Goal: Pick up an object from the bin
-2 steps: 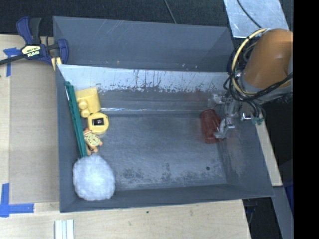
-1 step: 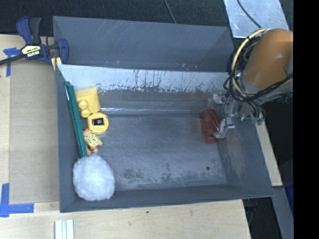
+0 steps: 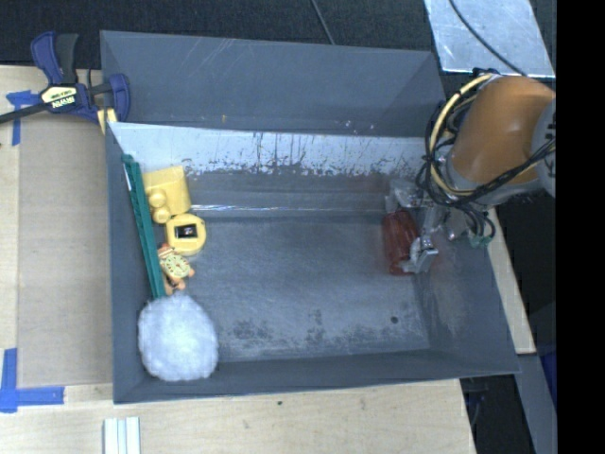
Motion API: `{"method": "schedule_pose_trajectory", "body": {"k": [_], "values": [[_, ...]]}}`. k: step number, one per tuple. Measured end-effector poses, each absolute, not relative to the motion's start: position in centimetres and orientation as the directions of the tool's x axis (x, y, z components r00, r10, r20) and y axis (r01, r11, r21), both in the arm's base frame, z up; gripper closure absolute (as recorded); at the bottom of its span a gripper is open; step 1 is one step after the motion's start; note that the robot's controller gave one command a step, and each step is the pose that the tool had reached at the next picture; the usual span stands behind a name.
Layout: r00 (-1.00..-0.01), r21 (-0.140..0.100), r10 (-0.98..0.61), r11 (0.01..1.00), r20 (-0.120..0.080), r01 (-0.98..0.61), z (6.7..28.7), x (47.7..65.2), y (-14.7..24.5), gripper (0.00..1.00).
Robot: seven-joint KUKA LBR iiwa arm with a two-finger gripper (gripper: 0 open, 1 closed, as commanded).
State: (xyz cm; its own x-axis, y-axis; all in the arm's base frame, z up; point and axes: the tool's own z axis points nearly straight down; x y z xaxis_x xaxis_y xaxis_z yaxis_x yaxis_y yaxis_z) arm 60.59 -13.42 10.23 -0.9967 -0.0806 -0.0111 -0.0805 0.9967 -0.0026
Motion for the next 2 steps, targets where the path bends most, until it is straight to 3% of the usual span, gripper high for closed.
{"method": "schedule_pose_trajectory", "body": {"k": [1,2], "values": [[-0.977,0.014,-0.213,0.977,-0.017,-0.214,8.60,61.03,-13.66,1.00],[-0.977,0.013,-0.213,0.977,-0.021,-0.213,8.64,61.12,-13.65,1.00]]}}
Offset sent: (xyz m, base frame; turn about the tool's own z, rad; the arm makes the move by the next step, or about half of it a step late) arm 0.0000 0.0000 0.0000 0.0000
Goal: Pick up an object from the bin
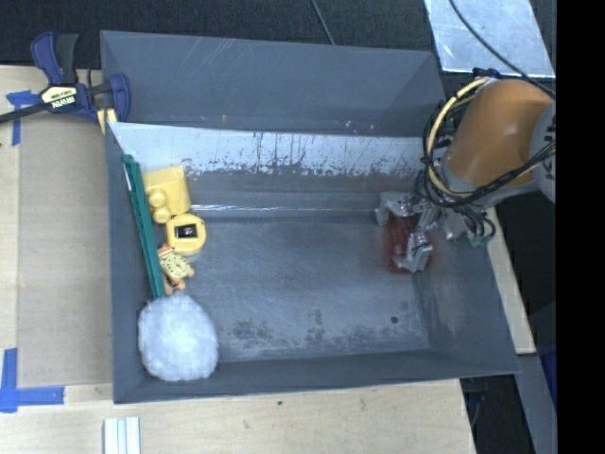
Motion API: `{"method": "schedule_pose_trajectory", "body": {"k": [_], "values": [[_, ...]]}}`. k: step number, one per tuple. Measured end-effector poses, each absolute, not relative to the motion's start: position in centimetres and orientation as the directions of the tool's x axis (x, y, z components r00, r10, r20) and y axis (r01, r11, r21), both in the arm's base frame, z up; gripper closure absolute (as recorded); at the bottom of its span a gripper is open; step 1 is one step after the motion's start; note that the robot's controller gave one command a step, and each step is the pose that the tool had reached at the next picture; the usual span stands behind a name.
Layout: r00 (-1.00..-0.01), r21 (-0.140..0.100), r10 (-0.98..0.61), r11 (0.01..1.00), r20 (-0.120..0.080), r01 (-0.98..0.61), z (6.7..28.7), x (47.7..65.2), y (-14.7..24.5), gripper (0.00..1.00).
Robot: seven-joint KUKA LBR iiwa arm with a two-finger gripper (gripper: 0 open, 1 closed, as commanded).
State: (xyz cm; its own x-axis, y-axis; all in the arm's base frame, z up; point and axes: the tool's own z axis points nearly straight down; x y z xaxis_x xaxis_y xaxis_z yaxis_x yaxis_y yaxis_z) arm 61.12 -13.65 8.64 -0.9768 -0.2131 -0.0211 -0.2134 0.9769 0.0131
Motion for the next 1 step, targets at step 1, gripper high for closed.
{"method": "schedule_pose_trajectory", "body": {"k": [1], "values": [[-0.977,0.013,-0.213,0.977,-0.021,-0.214,8.69,61.10,-13.64,1.00]]}}
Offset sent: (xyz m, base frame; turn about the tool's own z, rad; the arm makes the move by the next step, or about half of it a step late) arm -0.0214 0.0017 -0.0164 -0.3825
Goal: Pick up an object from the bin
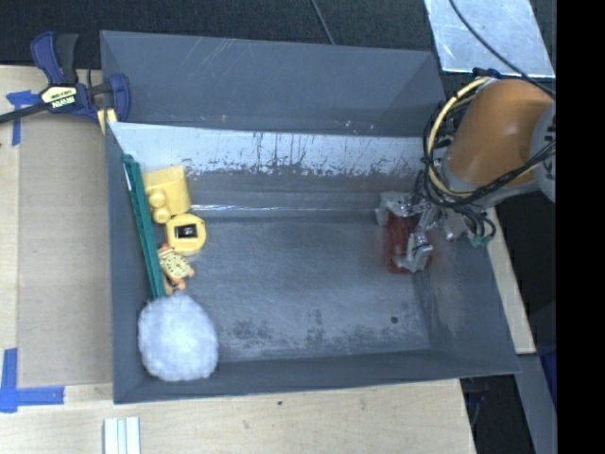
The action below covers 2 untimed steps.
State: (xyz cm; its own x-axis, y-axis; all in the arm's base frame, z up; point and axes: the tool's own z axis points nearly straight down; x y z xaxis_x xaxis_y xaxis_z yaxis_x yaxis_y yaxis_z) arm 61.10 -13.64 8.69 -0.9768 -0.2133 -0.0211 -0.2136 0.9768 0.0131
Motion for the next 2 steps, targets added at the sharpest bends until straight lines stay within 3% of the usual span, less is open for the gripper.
{"method": "schedule_pose_trajectory", "body": {"k": [1,2], "values": [[-0.949,0.004,-0.314,0.949,-0.020,-0.315,11.50,60.12,-13.75,1.00],[-0.944,0.008,-0.331,0.944,-0.017,-0.331,11.50,60.29,-13.78,1.00]]}}
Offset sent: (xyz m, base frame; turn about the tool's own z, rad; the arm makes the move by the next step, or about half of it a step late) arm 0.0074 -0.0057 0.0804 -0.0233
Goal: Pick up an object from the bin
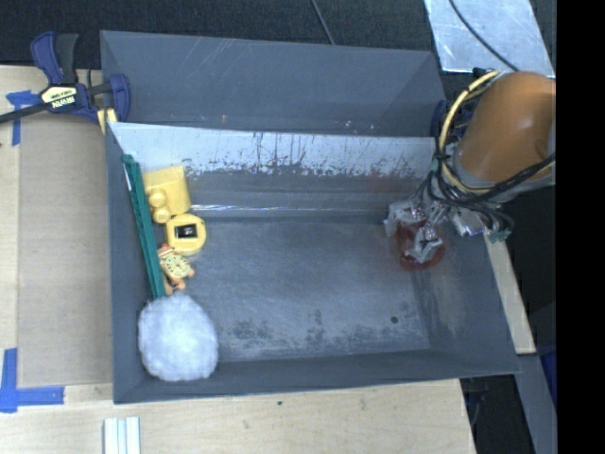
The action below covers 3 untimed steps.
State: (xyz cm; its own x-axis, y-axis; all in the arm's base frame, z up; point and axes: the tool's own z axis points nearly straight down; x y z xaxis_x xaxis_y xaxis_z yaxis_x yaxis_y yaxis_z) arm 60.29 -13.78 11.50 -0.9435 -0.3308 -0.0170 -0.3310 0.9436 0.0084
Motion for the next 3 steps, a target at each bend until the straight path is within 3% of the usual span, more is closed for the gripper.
{"method": "schedule_pose_trajectory", "body": {"k": [1,2,3], "values": [[-0.959,0.005,-0.283,0.959,-0.024,-0.284,10.5,59.1,-11.9,1.00],[-0.952,0.009,-0.304,0.952,-0.015,-0.304,16.5,60.2,-12.7,1.00],[-0.959,0.007,-0.282,0.959,-0.019,-0.282,26.2,58.8,-13.4,1.00]]}}
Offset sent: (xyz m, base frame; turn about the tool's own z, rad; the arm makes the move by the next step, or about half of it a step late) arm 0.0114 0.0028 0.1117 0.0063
